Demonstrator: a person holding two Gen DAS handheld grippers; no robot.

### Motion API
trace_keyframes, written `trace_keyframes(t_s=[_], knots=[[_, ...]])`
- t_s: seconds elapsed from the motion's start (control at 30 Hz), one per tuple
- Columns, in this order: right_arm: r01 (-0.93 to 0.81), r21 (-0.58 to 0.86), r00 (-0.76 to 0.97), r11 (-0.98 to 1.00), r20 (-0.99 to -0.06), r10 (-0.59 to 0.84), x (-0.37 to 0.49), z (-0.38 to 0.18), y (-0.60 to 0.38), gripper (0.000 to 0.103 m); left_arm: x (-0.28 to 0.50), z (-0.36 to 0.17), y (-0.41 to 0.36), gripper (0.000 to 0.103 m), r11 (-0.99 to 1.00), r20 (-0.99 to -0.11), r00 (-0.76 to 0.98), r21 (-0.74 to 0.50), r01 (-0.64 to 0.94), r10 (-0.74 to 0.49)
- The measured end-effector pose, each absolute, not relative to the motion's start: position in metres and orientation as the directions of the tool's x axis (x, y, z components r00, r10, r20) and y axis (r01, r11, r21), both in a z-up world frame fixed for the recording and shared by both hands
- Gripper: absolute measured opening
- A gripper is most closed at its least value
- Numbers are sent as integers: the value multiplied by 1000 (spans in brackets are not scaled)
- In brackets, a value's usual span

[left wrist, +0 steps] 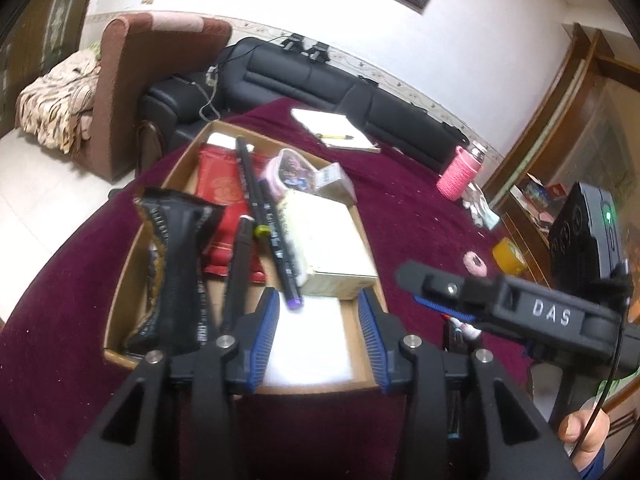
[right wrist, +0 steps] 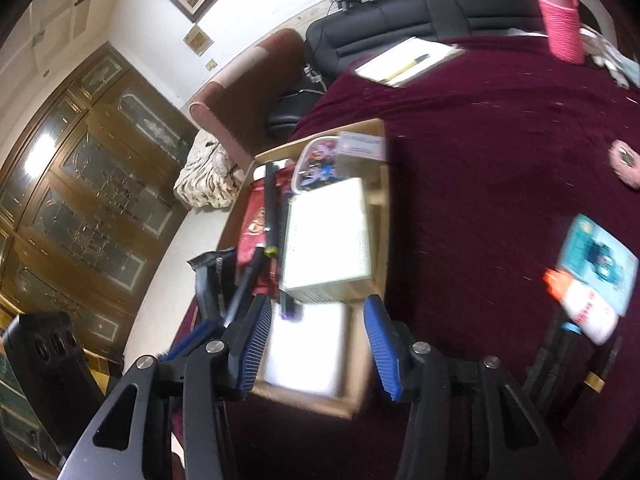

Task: Organize objects
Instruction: 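Move both grippers back to the loose markers and lipstick on the carpet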

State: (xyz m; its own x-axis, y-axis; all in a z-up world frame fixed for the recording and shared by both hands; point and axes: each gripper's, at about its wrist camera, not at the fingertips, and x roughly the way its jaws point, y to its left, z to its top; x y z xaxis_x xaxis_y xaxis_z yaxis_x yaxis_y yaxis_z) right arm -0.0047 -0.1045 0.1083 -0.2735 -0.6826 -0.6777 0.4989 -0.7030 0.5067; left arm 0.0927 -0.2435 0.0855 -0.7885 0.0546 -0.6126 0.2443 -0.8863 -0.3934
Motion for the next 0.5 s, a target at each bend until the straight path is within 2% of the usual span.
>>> trace_keyframes(t_s=[0.23,0.3,0.4,0.5], knots=[[431,413,-441,-803,-679,-586,-18,113,-13,68,84,91,-196,40,-927,-617,-767,-365,84,174],[386,404,-486,-829,-675,-555,-28,110,17,69,80,91,-179,40,-931,-621,-753,-363,31,217],[323,480,-487,-815,-654,-579,-44,94,59,69,66,83,-145,40,-917,-647,-684,-388,-86,338],[289,559,-472,-777,-624,-624,-52,73,86,69,49,72,-116,39,-905,-691,-600,-397,-151,403]])
